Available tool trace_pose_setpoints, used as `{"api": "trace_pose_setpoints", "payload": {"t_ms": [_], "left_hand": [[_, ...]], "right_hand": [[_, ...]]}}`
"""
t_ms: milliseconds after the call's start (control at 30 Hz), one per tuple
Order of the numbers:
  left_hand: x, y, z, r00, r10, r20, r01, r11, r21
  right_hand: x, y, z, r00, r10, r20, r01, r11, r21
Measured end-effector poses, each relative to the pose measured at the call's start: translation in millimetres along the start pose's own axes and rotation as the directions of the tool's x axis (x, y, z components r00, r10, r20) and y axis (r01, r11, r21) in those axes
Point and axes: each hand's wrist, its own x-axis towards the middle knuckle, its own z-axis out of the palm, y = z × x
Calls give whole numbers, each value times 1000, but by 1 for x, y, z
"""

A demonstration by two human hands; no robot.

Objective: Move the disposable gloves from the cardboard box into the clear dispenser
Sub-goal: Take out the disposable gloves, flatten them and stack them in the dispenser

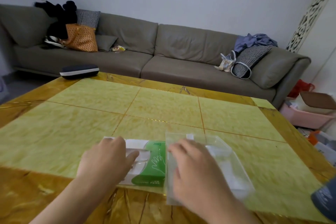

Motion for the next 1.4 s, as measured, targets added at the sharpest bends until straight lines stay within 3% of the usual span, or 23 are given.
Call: {"api": "trace_pose_setpoints", "payload": {"t_ms": [167,367,567,833,967,1033,1200,1400], "left_hand": [[10,8,7,999,-32,37,30,998,50],[20,5,16,998,-5,65,4,1000,7],[22,1,22,997,58,48,-58,998,10],[19,-5,19,993,116,-23,-118,971,-208],[20,-14,5,966,234,107,-194,936,-293],[20,-19,-1,954,261,147,-212,935,-286],[20,-18,7,969,249,-9,-245,946,-210],[19,-12,14,942,247,-226,-302,917,-259]], "right_hand": [[4,-23,38,977,-132,167,158,976,-153],[4,-29,56,990,-118,71,132,960,-246],[4,-26,56,990,-132,54,140,969,-206],[7,-33,43,974,-127,187,159,973,-166],[8,-34,47,980,-159,117,179,966,-188],[9,-34,42,971,-148,188,178,972,-153],[9,-39,31,970,-136,202,159,982,-101],[9,-33,38,965,-159,207,185,976,-112]]}}
